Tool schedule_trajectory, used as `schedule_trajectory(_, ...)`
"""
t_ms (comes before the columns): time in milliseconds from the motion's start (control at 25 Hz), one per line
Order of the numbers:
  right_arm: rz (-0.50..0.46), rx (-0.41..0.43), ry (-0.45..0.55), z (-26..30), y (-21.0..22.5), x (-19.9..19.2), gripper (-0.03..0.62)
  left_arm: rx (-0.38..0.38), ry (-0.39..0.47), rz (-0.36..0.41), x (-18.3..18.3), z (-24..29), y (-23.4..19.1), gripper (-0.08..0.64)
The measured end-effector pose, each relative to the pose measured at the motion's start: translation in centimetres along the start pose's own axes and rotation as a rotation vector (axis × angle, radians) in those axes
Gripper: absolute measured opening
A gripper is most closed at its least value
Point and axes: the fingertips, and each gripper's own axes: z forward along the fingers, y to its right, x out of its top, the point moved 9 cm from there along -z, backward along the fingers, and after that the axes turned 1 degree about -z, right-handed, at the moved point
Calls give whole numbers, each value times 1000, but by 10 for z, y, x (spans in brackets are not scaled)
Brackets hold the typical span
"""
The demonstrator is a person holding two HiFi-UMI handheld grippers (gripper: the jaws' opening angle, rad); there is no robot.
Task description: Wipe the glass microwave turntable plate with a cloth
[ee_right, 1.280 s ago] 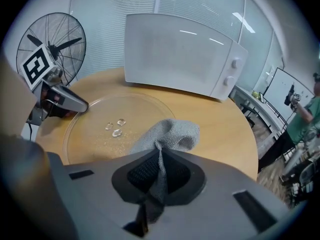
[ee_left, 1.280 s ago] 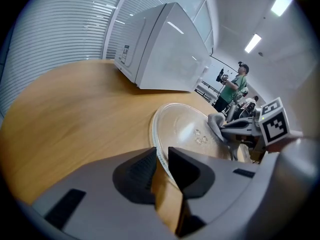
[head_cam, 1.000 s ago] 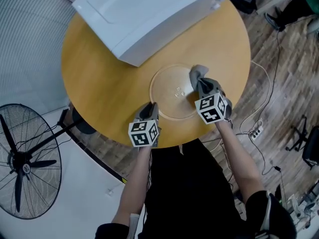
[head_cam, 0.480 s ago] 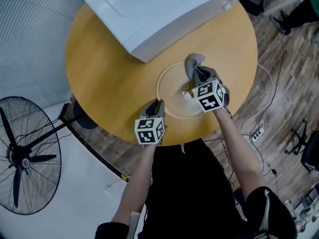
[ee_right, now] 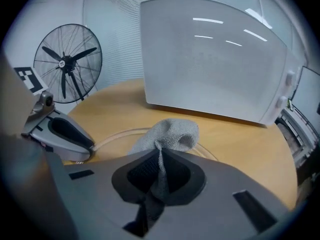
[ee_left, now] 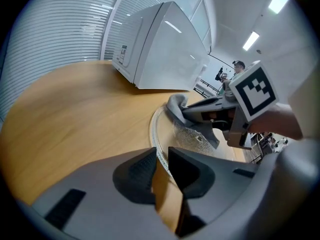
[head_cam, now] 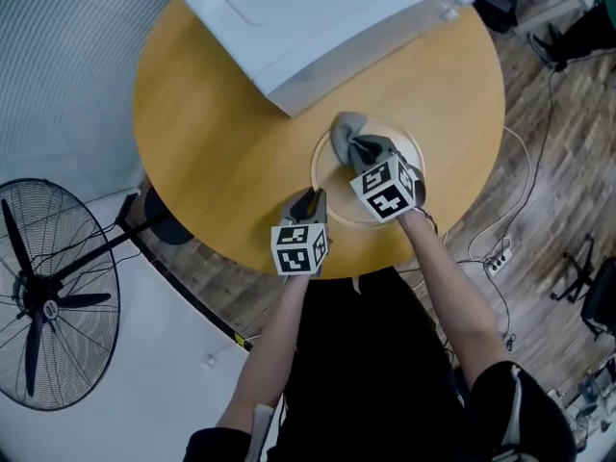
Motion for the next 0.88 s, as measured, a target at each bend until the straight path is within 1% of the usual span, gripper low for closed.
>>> schedule_trajectory(120,-54,62,8,3,-21,3,18,-6,-3,-7,1,0,-1,67)
schedule_trajectory(240,-77,112,14,4,-36,3,18,-10,-6,-14,1,0,-2,66)
schedule_trajectory(440,-105,167,12,0,-53,-2,20,-18,-11,-25,3,1,-3,66)
schedule_trajectory(520,-103,183,13,-3,-62,-6,18,-17,-10,-25,2,1,-4,64)
schedule_trajectory(880,-35,245,-2,-21,-92,-32,20,-5,-11,-19,3,1,-3,58)
